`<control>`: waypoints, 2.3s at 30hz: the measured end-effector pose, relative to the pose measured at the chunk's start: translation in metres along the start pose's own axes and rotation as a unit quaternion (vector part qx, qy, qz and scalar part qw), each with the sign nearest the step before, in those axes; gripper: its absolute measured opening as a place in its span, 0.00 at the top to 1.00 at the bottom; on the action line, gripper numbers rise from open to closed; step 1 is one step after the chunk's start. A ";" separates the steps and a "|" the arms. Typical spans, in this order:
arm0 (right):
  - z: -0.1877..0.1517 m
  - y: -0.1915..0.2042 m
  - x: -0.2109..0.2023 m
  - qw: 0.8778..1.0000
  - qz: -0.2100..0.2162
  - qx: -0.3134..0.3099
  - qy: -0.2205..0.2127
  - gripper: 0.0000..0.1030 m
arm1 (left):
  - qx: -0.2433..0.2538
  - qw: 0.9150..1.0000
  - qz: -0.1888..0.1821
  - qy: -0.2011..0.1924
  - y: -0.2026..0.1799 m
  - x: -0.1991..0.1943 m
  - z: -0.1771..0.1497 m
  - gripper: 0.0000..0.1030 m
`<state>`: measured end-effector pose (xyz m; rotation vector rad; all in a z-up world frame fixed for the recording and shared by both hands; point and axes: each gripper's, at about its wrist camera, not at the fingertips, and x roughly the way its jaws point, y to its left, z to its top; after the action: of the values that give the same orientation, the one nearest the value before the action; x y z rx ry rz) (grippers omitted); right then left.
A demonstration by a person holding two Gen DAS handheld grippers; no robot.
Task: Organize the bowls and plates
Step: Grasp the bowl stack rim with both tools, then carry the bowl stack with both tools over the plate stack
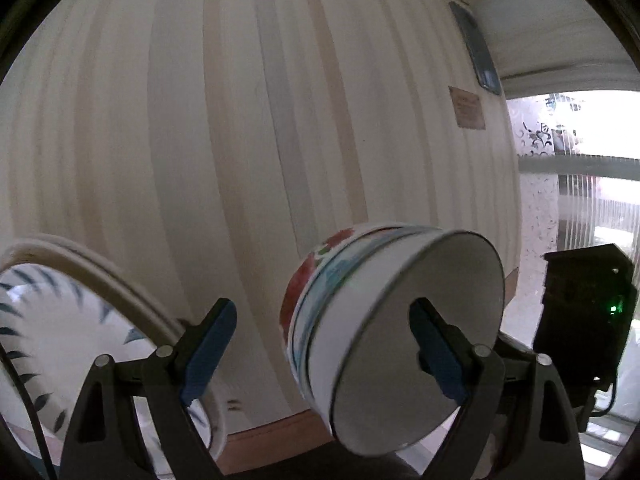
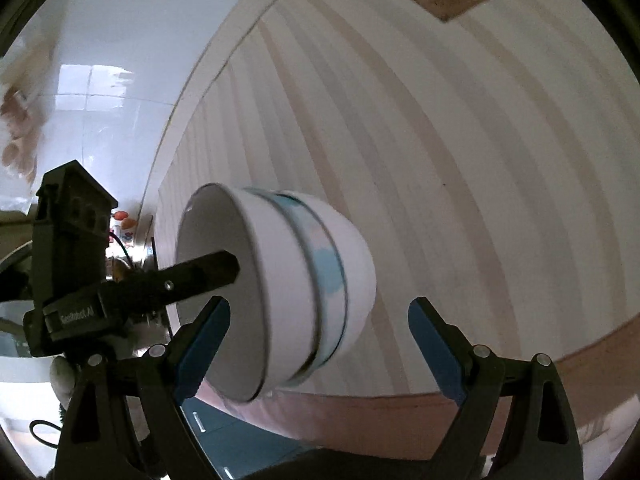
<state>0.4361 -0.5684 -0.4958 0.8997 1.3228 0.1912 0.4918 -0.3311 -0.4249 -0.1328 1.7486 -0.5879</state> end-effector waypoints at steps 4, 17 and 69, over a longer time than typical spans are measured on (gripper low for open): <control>0.003 -0.008 0.018 1.000 0.017 0.016 0.011 0.13 | -0.012 0.998 -0.057 0.010 0.007 0.004 0.004 0.24; 0.005 -0.009 0.047 0.999 0.039 0.030 0.019 0.38 | -0.009 0.998 -0.062 -0.016 0.005 -0.007 -0.004 0.30; 0.017 0.197 0.155 0.972 0.059 -0.192 0.123 0.39 | -0.174 0.969 -0.040 -0.172 0.146 -0.136 -0.084 0.30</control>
<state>0.5658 -0.3538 -0.4832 0.6361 1.3961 0.6465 0.4816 -0.1248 -0.3593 -0.5231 1.4951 -0.2873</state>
